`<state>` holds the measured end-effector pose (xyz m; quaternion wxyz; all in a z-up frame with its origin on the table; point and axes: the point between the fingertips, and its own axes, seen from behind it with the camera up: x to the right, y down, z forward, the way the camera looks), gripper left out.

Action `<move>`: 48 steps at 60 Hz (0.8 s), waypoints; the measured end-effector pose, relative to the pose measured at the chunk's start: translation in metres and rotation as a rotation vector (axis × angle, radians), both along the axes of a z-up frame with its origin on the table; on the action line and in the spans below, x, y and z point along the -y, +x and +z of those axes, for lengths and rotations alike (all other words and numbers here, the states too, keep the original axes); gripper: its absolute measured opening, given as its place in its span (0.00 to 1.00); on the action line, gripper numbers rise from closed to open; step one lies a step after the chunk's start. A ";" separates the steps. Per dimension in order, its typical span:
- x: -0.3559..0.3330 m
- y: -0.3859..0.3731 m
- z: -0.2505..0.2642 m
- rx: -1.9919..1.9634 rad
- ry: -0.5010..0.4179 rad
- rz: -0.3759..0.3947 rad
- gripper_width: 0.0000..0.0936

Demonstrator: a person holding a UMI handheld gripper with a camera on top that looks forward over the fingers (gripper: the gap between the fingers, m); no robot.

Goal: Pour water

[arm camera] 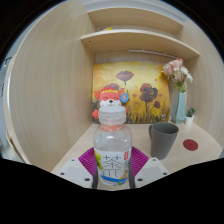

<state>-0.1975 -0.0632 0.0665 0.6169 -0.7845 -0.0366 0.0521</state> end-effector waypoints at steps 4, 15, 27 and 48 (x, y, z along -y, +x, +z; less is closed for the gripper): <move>-0.003 0.000 0.001 -0.016 -0.016 -0.006 0.44; -0.006 -0.036 0.019 -0.143 -0.039 0.100 0.41; -0.030 -0.055 0.065 -0.400 -0.080 0.143 0.41; -0.076 -0.001 0.131 -1.273 -0.182 0.006 0.42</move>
